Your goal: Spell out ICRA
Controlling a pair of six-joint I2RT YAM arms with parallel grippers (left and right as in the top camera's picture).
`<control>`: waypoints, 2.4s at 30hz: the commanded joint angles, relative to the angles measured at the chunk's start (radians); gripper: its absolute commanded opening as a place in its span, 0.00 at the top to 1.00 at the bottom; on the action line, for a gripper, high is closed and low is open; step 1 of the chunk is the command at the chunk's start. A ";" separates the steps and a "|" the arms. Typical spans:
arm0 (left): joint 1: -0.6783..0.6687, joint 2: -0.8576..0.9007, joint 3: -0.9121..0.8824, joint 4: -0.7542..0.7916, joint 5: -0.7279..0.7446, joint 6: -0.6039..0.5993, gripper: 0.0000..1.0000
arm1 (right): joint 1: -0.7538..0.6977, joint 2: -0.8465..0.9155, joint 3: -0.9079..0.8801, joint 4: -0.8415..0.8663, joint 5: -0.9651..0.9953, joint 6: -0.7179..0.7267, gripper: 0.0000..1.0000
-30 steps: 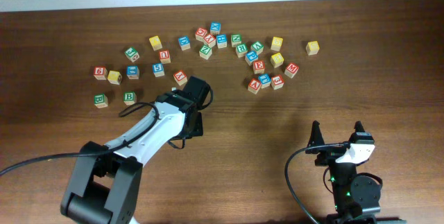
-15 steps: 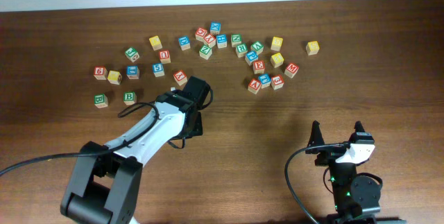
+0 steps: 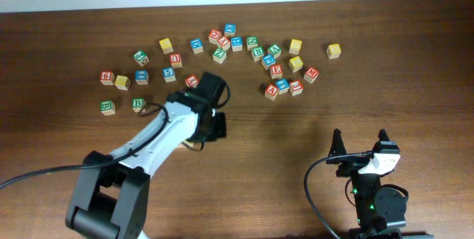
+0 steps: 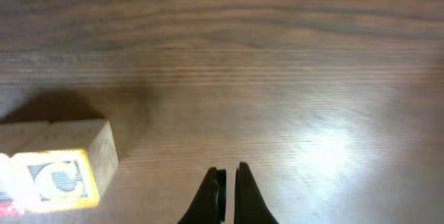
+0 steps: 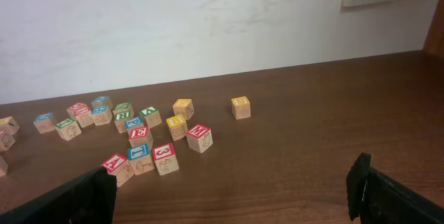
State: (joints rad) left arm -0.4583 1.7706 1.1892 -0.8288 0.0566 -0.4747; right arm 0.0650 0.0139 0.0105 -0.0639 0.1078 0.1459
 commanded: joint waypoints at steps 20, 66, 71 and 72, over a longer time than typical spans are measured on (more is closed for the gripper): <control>0.259 0.004 0.457 -0.225 -0.145 0.087 0.01 | -0.008 -0.008 -0.005 -0.008 0.009 -0.008 0.02; 0.274 0.004 0.457 -0.228 -0.144 0.087 0.01 | -0.008 -0.008 -0.005 -0.008 0.009 -0.008 0.02; 0.274 0.004 0.457 -0.228 -0.144 0.087 0.01 | -0.008 -0.008 -0.005 -0.008 -0.032 -0.007 0.02; 0.274 0.004 0.457 -0.228 -0.144 0.087 0.01 | -0.008 -0.008 -0.005 -0.008 -0.086 -0.007 0.02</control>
State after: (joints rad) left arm -0.1844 1.7748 1.6276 -1.0550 -0.0719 -0.3962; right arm 0.0650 0.0139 0.0105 -0.0639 0.1036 0.1455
